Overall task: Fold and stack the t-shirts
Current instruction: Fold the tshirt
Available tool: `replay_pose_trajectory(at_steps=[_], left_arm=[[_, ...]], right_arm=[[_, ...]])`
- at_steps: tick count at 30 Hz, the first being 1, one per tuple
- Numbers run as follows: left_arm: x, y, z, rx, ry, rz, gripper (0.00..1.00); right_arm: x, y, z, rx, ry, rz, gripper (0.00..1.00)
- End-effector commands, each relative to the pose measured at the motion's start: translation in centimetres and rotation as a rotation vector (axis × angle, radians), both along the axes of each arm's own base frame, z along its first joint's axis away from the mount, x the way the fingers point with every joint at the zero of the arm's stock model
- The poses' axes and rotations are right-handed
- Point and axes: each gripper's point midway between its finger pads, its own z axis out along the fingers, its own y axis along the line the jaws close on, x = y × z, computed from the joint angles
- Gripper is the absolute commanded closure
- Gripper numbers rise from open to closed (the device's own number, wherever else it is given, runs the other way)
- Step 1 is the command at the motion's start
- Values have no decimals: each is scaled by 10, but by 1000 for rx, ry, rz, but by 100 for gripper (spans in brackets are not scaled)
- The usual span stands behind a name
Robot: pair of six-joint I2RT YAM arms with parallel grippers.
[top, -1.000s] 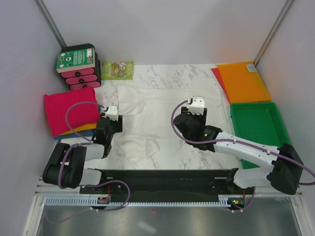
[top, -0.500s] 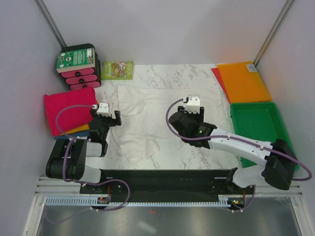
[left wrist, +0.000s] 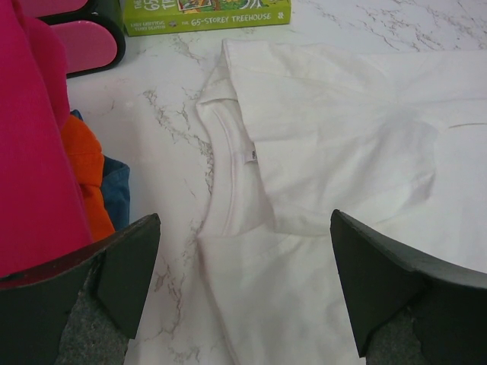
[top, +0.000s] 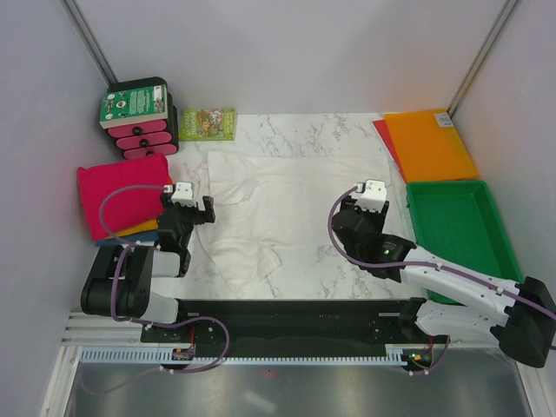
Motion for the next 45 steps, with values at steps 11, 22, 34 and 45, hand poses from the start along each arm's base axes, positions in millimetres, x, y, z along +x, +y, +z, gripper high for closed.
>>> replay_pose_trajectory(at_steps=[11, 22, 34, 45], left_arm=[[7, 0, 12, -31, -37, 4, 0], [-5, -25, 47, 155, 262, 343, 0], [-148, -93, 18, -489, 835, 499, 0], [-231, -120, -36, -456, 1078, 509, 16]], right_arm=[[7, -5, -3, 47, -5, 18, 33], [18, 16, -11, 25, 44, 66, 32], [8, 0, 15, 79, 5, 28, 32], [-11, -13, 1, 124, 41, 22, 31]])
